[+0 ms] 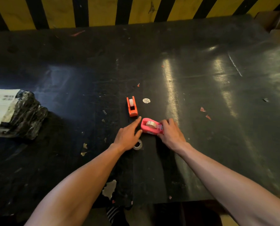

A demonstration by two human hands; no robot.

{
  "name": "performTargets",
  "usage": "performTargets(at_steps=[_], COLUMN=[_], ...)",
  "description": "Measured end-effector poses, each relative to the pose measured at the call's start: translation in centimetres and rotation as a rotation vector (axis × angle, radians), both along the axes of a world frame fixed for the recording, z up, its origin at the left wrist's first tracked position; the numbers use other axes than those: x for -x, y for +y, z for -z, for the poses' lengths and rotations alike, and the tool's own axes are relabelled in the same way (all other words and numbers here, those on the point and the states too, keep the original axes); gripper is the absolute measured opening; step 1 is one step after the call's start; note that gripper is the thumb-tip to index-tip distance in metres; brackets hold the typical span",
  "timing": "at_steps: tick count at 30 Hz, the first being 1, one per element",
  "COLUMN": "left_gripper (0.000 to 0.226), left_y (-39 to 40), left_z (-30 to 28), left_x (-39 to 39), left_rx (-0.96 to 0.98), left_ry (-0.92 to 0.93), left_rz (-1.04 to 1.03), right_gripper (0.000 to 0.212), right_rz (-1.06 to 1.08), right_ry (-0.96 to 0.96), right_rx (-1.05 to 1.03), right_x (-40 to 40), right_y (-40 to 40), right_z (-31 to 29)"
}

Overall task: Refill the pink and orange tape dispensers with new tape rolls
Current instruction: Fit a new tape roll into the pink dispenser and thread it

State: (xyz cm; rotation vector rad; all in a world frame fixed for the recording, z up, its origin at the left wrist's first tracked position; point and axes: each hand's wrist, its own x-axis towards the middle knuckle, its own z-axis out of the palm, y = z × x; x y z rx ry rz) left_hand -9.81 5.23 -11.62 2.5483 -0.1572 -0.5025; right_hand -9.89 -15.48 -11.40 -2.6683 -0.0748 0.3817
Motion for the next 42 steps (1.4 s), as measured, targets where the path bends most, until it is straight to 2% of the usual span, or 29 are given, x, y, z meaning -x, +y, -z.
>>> performTargets(at_steps=[2,4,6,8,13,22,27,42], left_gripper=[0.063,0.064,0.066,0.066,0.066,0.065,0.066,0.067], left_y=[1.4,3.4,5.1,5.9,5.7,6.0,6.0,6.0], left_z=[1.1,2.5,3.9,4.7,5.6,6.2,6.6,6.2], left_x=[0.9,1.8,2.7,3.3,3.7,3.7,3.8,3.7], left_rx=[-0.067,-0.201,-0.331,-0.382,-0.421,-0.414,-0.406,-0.414], left_ry=[-0.090,-0.063,-0.014,-0.031,-0.124,-0.157,-0.168,-0.142], left_rz=[-0.135,-0.233,-0.226,-0.187,-0.202,-0.226,-0.230,-0.221], right_gripper=[0.045,0.047,0.055,0.061,0.069,0.070,0.072,0.072], right_rz=[-0.004,0.018,0.058,0.089,0.087,0.270,0.228,0.295], right_ry=[0.006,0.005,-0.010,-0.037,-0.123,-0.142,-0.204,-0.141], right_rx=[-0.013,-0.033,-0.038,-0.022,0.039,-0.050,-0.026,-0.055], right_x=[-0.1,-0.2,-0.3,-0.8,-3.9,-9.7,-9.9,-11.0], right_y=[-0.2,-0.4,-0.2,0.1,1.1,2.4,2.9,3.0], right_z=[0.2,0.5,0.9,1.2,1.7,1.9,2.1,1.8])
